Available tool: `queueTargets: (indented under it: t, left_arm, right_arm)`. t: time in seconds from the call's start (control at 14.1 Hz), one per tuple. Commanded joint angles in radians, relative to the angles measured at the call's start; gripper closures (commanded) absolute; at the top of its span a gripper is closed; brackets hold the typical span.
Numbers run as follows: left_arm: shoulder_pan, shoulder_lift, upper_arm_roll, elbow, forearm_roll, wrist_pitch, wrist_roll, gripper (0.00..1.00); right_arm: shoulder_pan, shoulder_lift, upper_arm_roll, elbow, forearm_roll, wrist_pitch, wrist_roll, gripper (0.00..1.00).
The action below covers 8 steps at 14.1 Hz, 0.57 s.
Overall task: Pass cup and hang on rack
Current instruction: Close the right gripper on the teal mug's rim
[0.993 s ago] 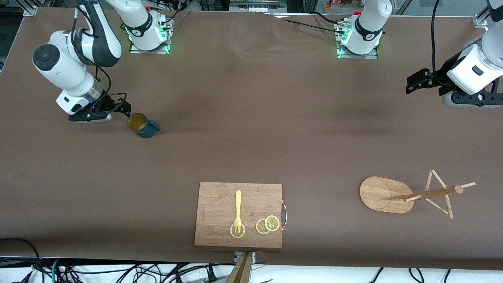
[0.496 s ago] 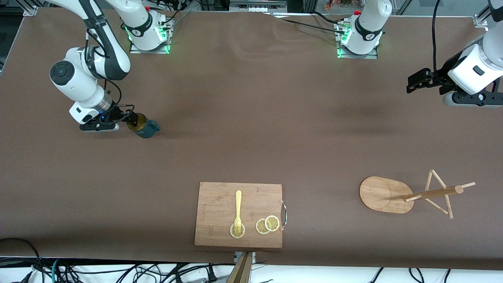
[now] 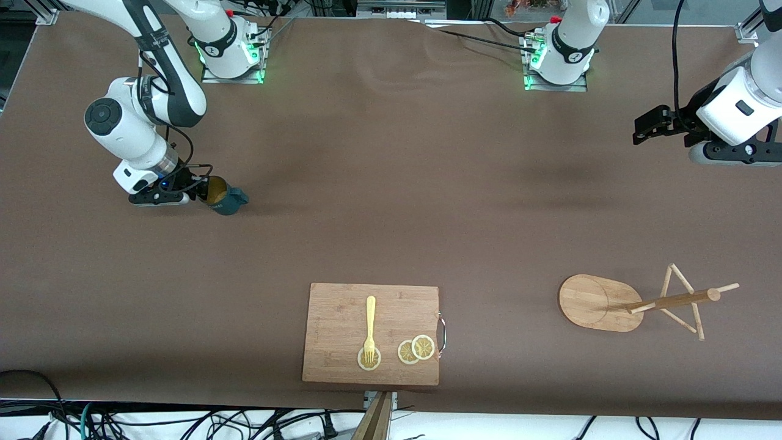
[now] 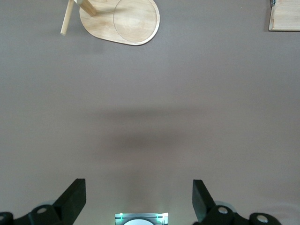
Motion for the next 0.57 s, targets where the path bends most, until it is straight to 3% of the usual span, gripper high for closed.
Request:
queueTargets:
  t: [0.0, 0.21, 0.5]
  left_arm:
    - [-0.003, -0.01, -0.003, 0.009, 0.03, -0.03, 0.013, 0.0]
    - [0.0, -0.01, 0.0, 0.034, 0.028, -0.044, 0.017, 0.0]
    - [0.005, 0.06, 0.004, 0.087, 0.032, -0.133, 0.023, 0.0]
  right_arm:
    - [-0.002, -0.014, 0.005, -0.015, 0.019, 0.003, 0.017, 1.0]
    - [-0.002, -0.029, 0.038, 0.011, 0.019, -0.059, 0.068, 1.0]
    - [-0.002, -0.058, 0.139, 0.132, 0.019, -0.271, 0.256, 1.0]
